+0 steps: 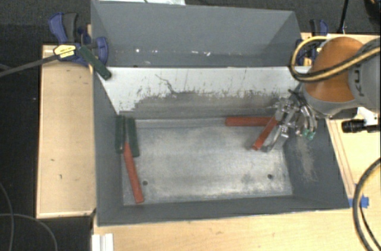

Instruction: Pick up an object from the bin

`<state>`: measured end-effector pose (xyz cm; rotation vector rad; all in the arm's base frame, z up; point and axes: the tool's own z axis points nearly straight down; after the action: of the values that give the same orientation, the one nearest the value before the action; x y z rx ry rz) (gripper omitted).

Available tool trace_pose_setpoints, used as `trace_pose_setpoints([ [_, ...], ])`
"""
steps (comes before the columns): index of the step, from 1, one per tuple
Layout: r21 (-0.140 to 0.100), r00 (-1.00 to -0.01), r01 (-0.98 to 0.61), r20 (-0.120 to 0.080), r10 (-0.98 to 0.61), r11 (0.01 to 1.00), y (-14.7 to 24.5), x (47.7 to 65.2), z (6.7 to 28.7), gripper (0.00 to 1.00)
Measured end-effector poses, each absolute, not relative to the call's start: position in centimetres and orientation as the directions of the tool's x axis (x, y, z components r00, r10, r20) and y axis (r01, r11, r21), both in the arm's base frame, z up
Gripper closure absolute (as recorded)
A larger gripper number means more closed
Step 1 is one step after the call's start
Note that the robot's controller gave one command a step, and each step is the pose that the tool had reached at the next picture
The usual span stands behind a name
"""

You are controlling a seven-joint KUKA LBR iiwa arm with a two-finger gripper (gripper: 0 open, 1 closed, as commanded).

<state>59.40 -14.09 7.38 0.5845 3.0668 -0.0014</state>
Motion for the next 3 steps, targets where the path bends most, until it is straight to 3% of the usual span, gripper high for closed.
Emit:
trace_pose_setpoints([
  [2, 0.004, -0.932, 0.363, -0.008, 0.363, 0.932, -4.7, 59.3, 7.3, 0.0],
  [3, 0.002, -0.932, 0.363, -0.006, 0.363, 0.932, -4.9, 59.1, 7.2, 1.0],
])
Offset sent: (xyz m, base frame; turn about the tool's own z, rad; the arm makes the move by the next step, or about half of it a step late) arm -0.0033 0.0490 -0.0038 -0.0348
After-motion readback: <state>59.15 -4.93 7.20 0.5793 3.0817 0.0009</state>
